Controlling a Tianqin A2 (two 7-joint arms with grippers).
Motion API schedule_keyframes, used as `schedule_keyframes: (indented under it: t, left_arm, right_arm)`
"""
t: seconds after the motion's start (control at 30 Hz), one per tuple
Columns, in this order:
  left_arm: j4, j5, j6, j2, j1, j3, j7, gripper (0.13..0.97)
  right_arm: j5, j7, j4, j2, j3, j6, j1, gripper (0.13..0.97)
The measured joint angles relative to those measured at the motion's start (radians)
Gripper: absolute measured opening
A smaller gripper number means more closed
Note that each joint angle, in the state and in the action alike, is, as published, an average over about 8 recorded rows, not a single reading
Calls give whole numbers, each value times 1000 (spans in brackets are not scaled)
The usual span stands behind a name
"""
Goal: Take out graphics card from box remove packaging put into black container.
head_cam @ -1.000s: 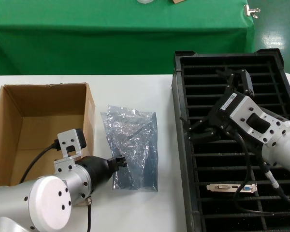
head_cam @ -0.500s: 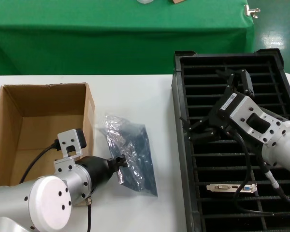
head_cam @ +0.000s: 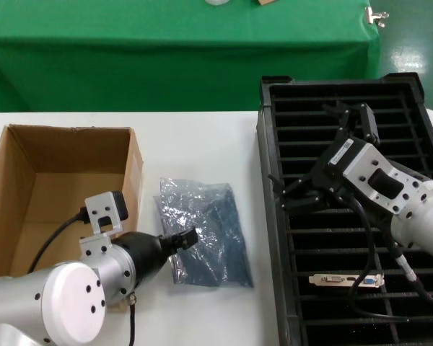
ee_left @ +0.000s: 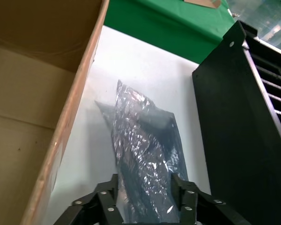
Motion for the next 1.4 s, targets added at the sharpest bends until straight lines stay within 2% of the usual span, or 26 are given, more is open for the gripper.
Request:
schedule_keyframes:
  t: [0.17, 0.2, 0.33, 0.47, 0.53, 0.7, 0.77, 0.87, 1.0, 1.17, 1.4]
  left_arm:
    - [-27, -9, 13, -6, 5, 5, 0, 450]
    - [-36, -13, 17, -7, 6, 6, 0, 450]
    - [-83, -29, 43, -13, 11, 5, -1, 559]
    - [-158, -57, 73, -21, 15, -3, -6, 668]
    - [-206, -77, 85, -28, 15, -12, -10, 689]
    - [-332, -139, 99, -49, 16, -49, -17, 792]
    - [-370, -156, 91, -56, 20, -69, -20, 834]
    - [-409, -164, 65, -61, 29, -103, -25, 834]
    - [-423, -174, 25, -63, 44, -128, -12, 871]
    - [-407, -227, -20, -73, 61, -122, 56, 933]
    - [-374, -336, -108, -93, 95, -106, 195, 957]
  right_arm:
    - [0, 0, 0, 0, 0, 0, 0, 966]
    - [0, 0, 0, 0, 0, 0, 0, 966]
    - [0, 0, 0, 0, 0, 0, 0, 966]
    - [0, 0, 0, 0, 0, 0, 0, 966]
    - [0, 0, 0, 0, 0, 0, 0, 966]
    - [0, 0, 0, 0, 0, 0, 0, 966]
    - [0, 0, 0, 0, 0, 0, 0, 966]
    - [0, 0, 0, 0, 0, 0, 0, 966]
    - [13, -6, -3, 0, 1, 10, -5, 966]
    - [58, -30, -13, 1, 5, 45, -24, 966]
    - [152, -79, -33, 3, 14, 116, -63, 966]
